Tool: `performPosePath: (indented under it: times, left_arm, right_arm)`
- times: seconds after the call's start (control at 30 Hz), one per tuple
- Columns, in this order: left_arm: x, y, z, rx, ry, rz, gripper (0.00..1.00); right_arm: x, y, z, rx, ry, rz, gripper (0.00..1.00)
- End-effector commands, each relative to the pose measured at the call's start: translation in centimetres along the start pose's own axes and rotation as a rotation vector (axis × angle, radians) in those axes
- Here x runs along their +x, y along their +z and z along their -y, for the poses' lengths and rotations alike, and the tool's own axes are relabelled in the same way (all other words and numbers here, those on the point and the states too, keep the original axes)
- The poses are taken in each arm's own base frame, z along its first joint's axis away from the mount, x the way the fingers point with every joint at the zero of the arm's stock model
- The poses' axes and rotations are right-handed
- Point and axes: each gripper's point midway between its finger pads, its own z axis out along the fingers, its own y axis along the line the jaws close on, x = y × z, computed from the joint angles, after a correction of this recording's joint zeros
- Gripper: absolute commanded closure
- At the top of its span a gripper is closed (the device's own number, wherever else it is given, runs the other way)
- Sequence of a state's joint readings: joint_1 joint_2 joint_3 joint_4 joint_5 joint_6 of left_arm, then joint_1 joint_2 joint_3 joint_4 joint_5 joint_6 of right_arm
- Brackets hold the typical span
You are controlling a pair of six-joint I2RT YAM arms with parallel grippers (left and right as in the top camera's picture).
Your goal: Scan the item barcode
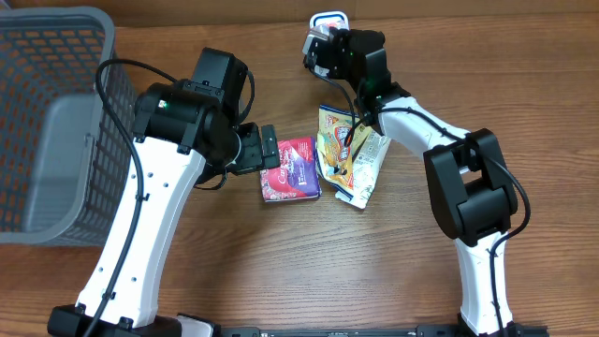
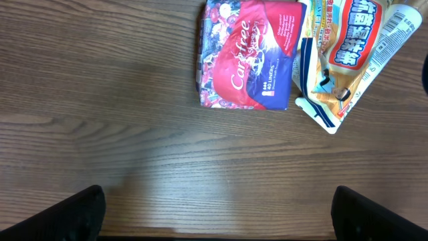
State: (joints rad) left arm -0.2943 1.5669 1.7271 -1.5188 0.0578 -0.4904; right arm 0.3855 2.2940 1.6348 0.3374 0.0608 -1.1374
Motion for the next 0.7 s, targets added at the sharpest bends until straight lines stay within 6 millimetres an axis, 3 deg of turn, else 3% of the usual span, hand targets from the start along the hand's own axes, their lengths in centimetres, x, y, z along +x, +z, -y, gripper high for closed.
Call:
performPosePath:
  times: [0.0, 0.1, 0.3, 0.4, 0.47, 0.53, 0.63, 0.67]
  left_arm:
    - [-0.3, -0.7, 0.0, 0.003, 0.016, 0.028, 0.00]
    - [-0.3, -0.7, 0.0, 0.003, 0.016, 0.028, 0.00]
    - [-0.3, -0.7, 0.0, 0.003, 0.016, 0.028, 0.00]
    - [-0.3, -0.7, 0.0, 0.003, 0.016, 0.028, 0.00]
    - [-0.3, -0.7, 0.0, 0.003, 0.016, 0.028, 0.00]
    - [-0.3, -0.7, 0.0, 0.003, 0.016, 0.028, 0.00]
    - [-0.3, -0.7, 0.0, 0.004, 0.016, 0.029, 0.00]
    - [-0.3, -0.7, 0.0, 0.003, 0.016, 0.028, 0.00]
  right_arm:
    - [1.9, 0.2, 1.6, 0.067, 0.066, -0.057, 0.96]
    - [3.3, 0.1, 3.1, 0.110, 0.144, -0.074, 0.96]
    - [4.6, 0.0, 4.0, 0.143, 0.230, -0.097, 0.96]
    - [6.4, -1.4, 8.9, 0.392, 0.446, -0.135, 0.96]
    - [8.6, -3.7, 13.4, 0.632, 0.652, -0.133, 0.96]
    - [11.6, -5.8, 16.0, 0.763, 0.762, -0.179, 0.96]
    - [15.6, -7.6, 17.2, 0.857, 0.823, -0.287, 0.96]
    - [18.1, -8.9, 17.6, 0.924, 0.865, -0.354, 0.96]
